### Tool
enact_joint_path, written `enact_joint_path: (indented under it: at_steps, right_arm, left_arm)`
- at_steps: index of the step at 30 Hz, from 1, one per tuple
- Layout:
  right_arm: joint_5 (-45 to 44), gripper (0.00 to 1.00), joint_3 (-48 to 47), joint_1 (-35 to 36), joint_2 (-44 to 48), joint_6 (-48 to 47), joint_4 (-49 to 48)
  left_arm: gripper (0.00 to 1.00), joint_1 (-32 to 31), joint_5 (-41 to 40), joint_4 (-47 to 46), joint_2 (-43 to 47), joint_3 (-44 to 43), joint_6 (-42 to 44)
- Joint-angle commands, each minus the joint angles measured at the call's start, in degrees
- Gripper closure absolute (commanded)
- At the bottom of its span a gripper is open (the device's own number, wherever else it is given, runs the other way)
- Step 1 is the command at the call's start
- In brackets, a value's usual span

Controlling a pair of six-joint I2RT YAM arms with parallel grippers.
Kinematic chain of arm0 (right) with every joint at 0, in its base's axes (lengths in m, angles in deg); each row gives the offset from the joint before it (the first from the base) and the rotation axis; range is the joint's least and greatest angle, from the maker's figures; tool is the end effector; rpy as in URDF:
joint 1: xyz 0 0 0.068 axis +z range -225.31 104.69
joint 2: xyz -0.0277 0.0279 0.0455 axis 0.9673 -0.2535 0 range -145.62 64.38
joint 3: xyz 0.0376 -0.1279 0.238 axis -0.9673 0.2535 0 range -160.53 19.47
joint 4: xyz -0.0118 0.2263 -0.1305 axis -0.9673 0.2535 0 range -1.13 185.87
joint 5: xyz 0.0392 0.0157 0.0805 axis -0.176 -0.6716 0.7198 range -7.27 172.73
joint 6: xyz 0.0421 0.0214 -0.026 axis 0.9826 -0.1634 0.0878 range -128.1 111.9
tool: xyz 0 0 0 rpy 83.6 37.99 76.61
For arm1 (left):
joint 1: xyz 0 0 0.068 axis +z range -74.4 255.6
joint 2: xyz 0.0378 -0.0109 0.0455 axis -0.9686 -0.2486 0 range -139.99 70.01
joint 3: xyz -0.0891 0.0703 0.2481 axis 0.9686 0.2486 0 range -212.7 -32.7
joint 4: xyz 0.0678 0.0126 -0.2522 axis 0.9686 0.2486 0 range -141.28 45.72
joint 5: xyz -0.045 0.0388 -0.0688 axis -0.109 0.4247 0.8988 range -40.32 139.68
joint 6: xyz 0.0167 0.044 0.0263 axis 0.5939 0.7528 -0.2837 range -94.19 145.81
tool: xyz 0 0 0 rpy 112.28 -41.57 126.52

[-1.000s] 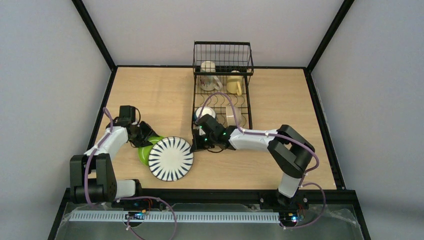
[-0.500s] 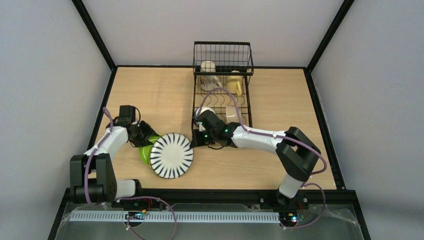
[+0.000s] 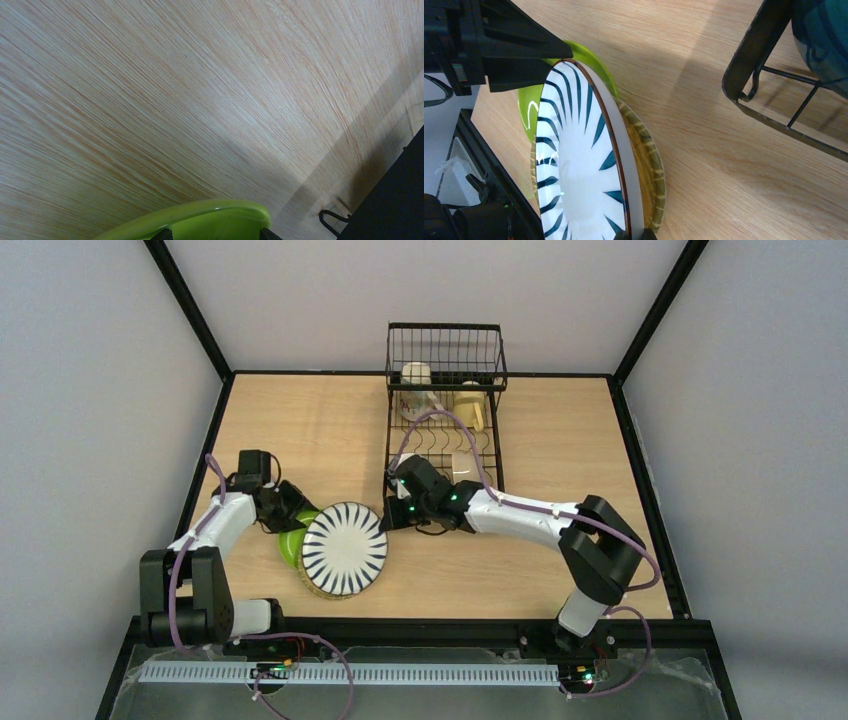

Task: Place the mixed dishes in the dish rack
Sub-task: Grab the plate from the plate, then pass from the right arm to the left

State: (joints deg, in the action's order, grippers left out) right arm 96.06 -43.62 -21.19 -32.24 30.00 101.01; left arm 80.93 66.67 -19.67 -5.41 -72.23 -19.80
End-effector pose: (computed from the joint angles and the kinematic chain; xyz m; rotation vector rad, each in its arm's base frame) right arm 0.2065 0.2995 0.2127 -0.4842 2.5533 0.9726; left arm 0.2284 0.0108 0.1742 -1.1356 2.5788 -0.5878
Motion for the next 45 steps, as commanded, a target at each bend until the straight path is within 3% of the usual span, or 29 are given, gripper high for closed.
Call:
enact_joint_path:
  at_steps: [1,21,31,45]
  right_arm:
    - [0.9,1.0,-4.2,0.1,4.2,-0.3,-2.7]
    - [0.5,1.0,-4.1,-1.6,7.3,-1.5,0.3]
    - [1.5,1.0,-4.6,-4.0,8.4,-1.6,1.2]
    - [3.8,1.0,-11.2,-8.9,8.9,-2.7,5.5]
  left_arm:
    - [0.01,0.3,0.8,0.0,-0.3,-1.7,-0.6]
    - [0.01,2.7,2.7,1.1,2.4,-5.7,-2.5]
    - [0.01,7.1,13.1,-3.4,9.2,-1.3,-3.5]
    - [0.01,6.8,17.7,-7.9,16.2,2.6,-5.9]
